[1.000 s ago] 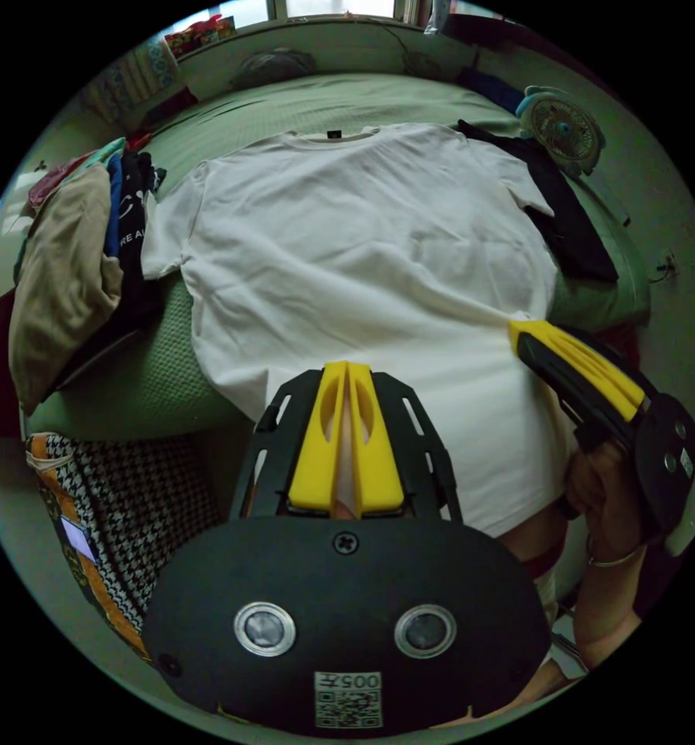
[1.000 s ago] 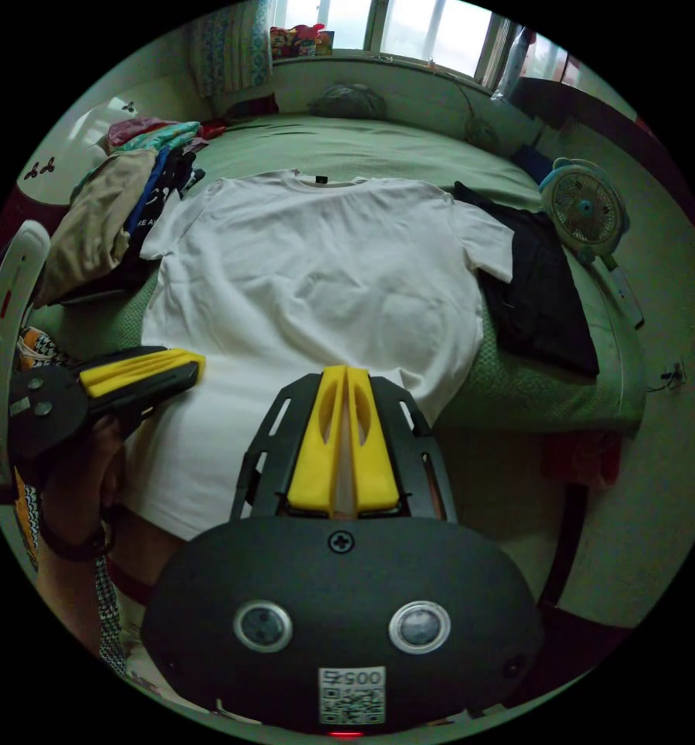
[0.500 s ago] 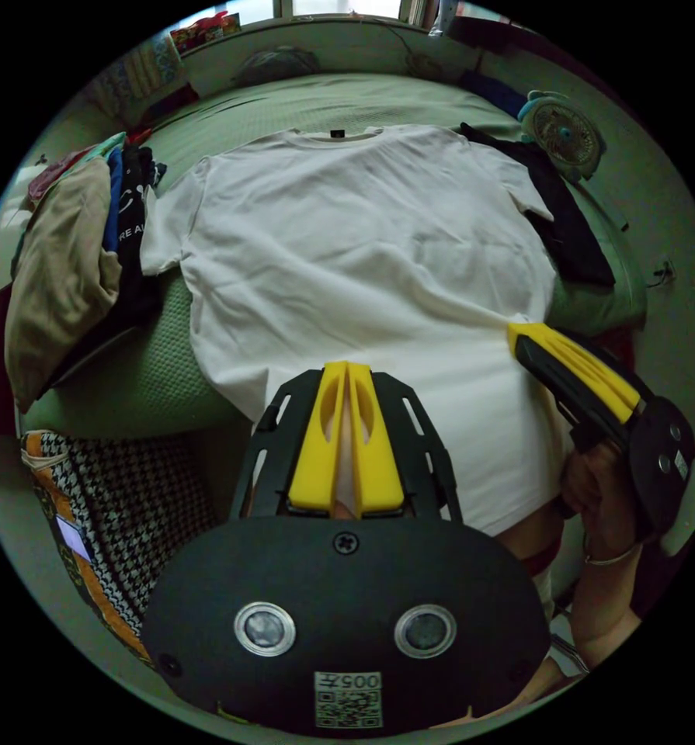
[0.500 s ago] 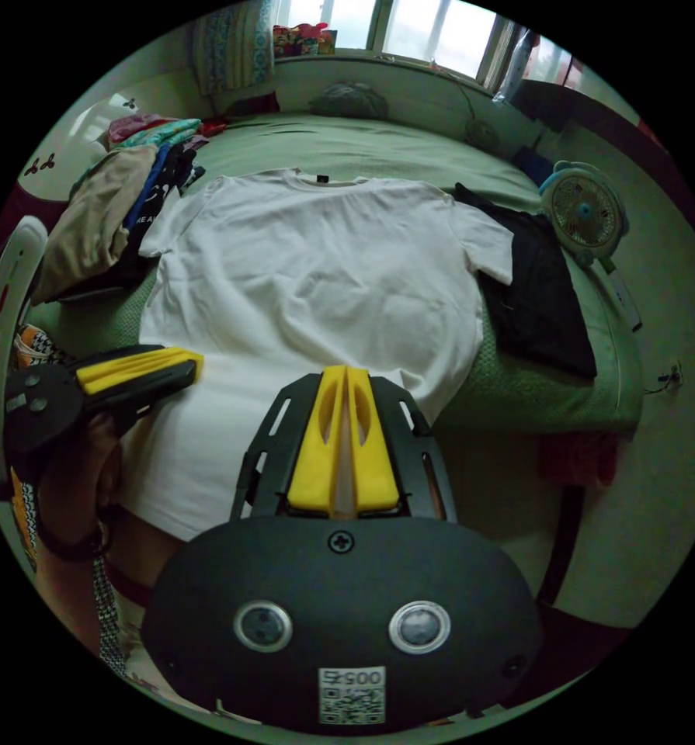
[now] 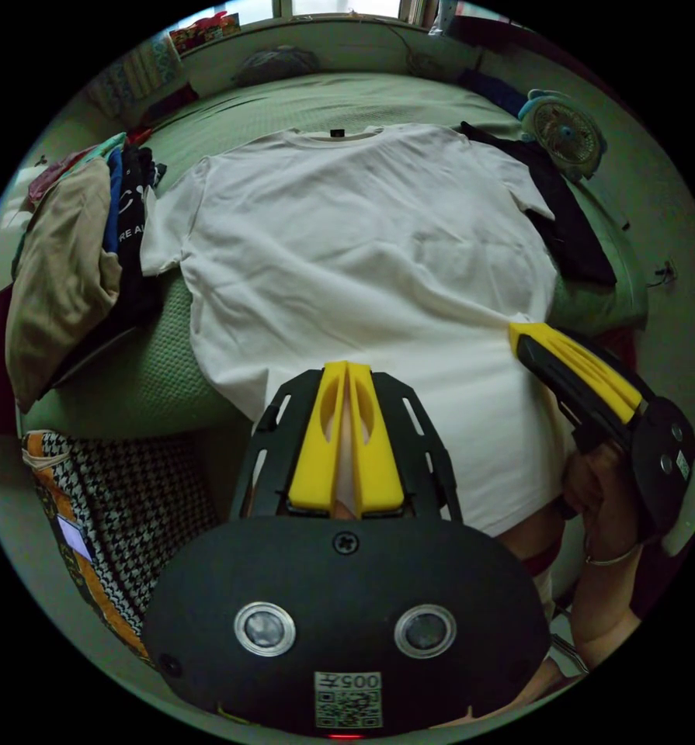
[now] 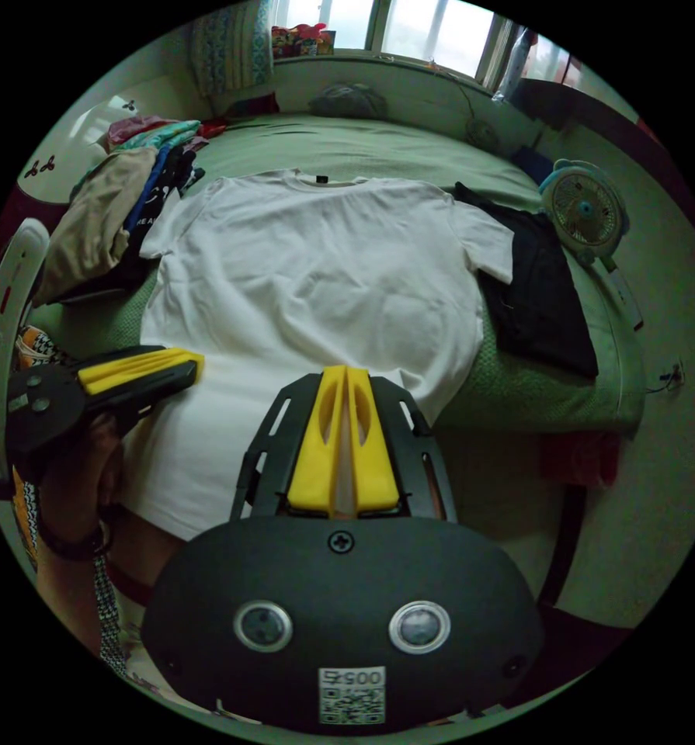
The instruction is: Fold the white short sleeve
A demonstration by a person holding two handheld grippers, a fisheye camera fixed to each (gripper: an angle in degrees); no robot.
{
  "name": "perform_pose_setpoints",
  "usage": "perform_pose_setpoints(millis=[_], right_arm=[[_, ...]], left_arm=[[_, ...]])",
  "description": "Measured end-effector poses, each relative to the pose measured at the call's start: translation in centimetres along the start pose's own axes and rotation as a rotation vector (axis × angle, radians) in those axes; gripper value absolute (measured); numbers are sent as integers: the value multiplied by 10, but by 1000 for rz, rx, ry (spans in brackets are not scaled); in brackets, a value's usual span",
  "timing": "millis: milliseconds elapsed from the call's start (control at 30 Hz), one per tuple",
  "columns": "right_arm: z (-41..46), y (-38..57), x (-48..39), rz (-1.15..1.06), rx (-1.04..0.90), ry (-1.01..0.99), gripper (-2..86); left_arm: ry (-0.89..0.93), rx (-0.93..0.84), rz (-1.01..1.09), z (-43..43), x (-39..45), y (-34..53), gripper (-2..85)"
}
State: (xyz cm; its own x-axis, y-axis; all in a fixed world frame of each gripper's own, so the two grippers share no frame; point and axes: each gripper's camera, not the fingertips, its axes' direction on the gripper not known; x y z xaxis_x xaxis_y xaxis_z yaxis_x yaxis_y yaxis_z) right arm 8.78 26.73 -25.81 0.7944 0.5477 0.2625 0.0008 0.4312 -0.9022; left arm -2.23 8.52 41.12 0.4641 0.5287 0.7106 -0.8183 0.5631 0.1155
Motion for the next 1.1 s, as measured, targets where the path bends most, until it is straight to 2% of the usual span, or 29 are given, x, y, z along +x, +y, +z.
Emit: perform_pose_setpoints(millis=[1100], right_arm=[[0,1,-5,-1,0,0,-10]], left_arm=[[-6,-3,1,-3,-11,3,-4]])
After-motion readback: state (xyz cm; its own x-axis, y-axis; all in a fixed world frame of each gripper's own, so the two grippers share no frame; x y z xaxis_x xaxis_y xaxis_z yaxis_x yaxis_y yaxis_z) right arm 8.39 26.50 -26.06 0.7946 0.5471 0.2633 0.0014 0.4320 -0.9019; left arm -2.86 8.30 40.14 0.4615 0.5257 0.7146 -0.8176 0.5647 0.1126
